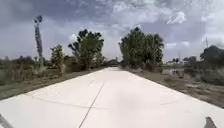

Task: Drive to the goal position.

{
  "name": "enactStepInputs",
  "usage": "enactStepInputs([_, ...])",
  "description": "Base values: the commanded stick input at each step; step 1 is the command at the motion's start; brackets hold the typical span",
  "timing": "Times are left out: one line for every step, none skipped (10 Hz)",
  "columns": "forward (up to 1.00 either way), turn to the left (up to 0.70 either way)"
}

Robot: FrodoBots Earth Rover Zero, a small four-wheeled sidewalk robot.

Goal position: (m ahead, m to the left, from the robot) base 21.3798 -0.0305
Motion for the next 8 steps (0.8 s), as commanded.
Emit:
enactStepInputs([0.7,0.0])
enactStepInputs([0.7,0.0])
enactStepInputs([0.7,0.0])
enactStepInputs([0.7,0.0])
enactStepInputs([0.7,0.0])
enactStepInputs([0.7,0.0])
enactStepInputs([0.7,0.0])
enactStepInputs([0.7,0.0])
